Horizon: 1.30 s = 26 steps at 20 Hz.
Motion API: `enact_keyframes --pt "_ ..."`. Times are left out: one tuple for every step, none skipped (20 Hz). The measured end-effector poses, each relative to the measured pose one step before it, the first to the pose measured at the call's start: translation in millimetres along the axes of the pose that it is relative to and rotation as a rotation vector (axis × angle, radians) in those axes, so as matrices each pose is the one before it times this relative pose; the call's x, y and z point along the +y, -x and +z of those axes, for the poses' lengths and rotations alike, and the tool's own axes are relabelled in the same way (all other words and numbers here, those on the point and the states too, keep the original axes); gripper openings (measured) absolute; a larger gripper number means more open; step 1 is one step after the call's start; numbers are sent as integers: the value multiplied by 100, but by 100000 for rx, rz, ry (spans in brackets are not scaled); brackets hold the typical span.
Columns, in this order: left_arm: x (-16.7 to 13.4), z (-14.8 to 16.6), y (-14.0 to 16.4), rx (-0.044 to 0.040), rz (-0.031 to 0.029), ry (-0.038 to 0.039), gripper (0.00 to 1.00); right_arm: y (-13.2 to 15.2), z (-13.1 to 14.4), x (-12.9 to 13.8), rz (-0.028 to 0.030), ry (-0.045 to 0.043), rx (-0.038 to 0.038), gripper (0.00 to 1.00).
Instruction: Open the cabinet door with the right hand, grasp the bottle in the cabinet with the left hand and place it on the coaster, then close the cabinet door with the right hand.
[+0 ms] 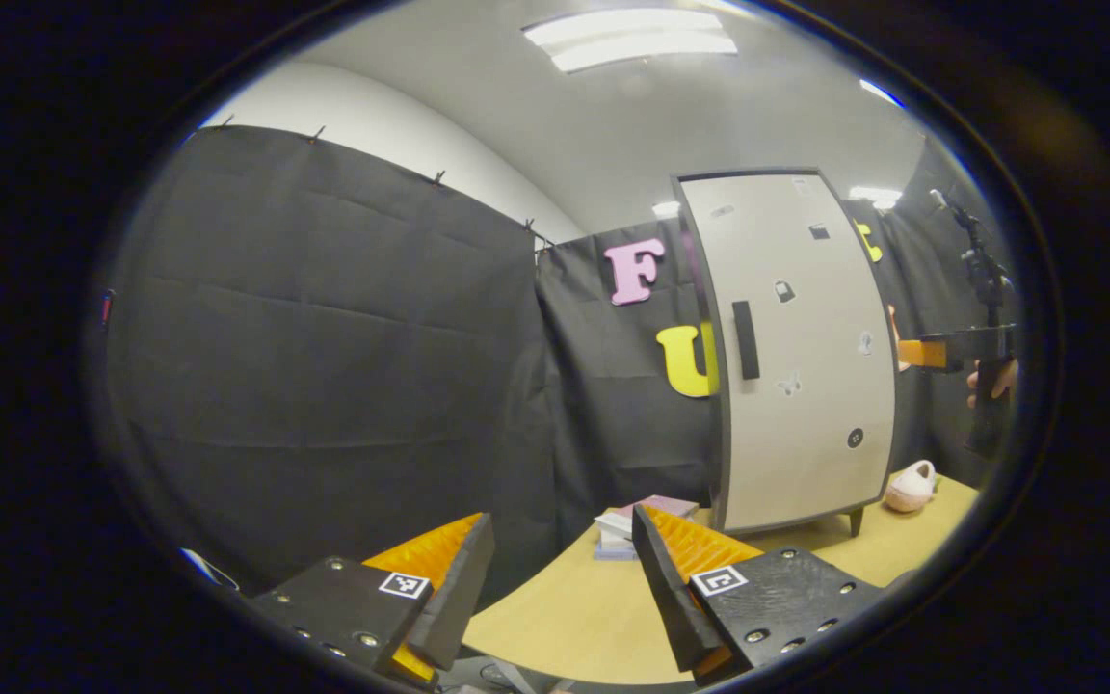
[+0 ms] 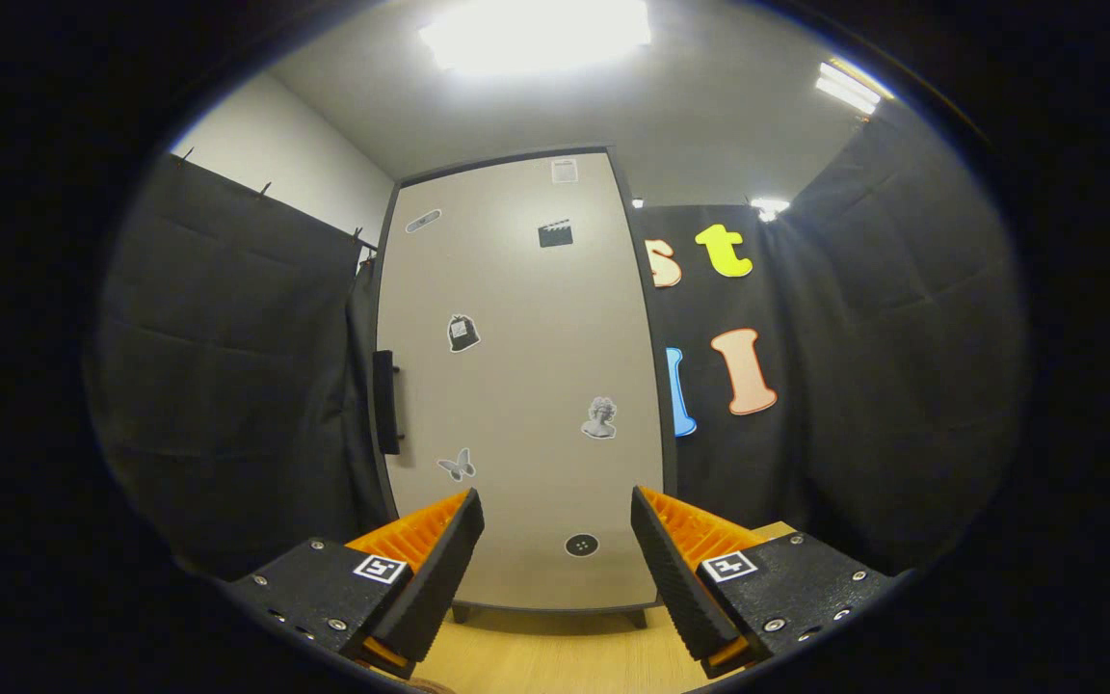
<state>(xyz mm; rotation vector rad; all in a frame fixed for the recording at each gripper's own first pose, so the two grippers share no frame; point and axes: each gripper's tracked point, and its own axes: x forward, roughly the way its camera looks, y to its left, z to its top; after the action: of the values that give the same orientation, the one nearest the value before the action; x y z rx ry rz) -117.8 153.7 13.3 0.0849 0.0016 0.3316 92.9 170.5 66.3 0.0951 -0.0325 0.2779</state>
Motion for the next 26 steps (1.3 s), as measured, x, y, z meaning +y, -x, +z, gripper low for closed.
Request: enact_keyframes --pt "652 -2 189 100 1337 -34 83 -652 143 826 1513 -478 -37 95" --pt "810 -31 289 131 1251 -46 79 -773 236 802 1310 -99 -188 95" --pt "663 -31 175 129 1075 -69 79 -656 220 763 1211 116 -279 95" --pt "525 -148 294 118 915 -105 83 -737 275 792 1093 76 -267 95" --pt "606 -42 60 74 911 -144 83 -857 264 805 999 157 100 95" --pt "485 -170 167 32 888 -104 82 -803 372 825 1033 211 -311 95" --pt "571 -47 0 126 841 107 78 -892 377 828 955 375 -627 95" --pt "477 -255 43 392 748 251 82 -864 373 691 499 342 -436 95" --pt "453 -287 -40 505 751 270 82 -733 164 727 772 97 95 95" --pt "591 -229 0 380 637 323 82 -859 217 853 961 -181 -143 95" --pt "386 -83 -119 270 632 317 82 -690 195 770 727 -162 28 95" --pt "482 -254 81 214 655 136 83 -701 219 829 814 189 -89 95" --pt "487 6 4 99 747 43 87 -732 99 807 548 709 109 95" --pt "-66 -317 -246 230 459 115 78 -700 144 766 521 1014 -1 95" --pt "61 -213 -178 306 370 172 82 -747 4 901 590 1076 130 95" --pt "383 -175 -106 216 566 86 82 -718 74 820 582 659 267 95" --pt "908 -137 -54 89 679 41 82 -721 -53 810 583 403 68 95" --pt "613 -73 53 15 598 37 83 -792 115 848 643 73 98 94" --pt "671 -36 18 5 454 105 87 -804 3 807 693 -97 406 94" --pt "593 -98 152 169 484 69 83 -758 27 729 556 -269 524 94" --pt "638 -157 17 241 704 -1 83 -860 63 583 231 -345 462 94" --pt "435 -294 -146 225 628 80 83 -853 -16 292 -809 -57 613 93" --pt "600 -148 -60 187 766 292 83 -748 -118 293 -807 -10 790 89" --pt "428 -156 -203 154 612 320 83 -778 -300 257 -750 188 1582 86" --pt "473 -8 -110 183 541 349 83 -756 -481 101 -744 141 2001 81" --pt "412 -77 -145 14 558 258 83 -770 -447 -79 -1334 -214 2246 79"
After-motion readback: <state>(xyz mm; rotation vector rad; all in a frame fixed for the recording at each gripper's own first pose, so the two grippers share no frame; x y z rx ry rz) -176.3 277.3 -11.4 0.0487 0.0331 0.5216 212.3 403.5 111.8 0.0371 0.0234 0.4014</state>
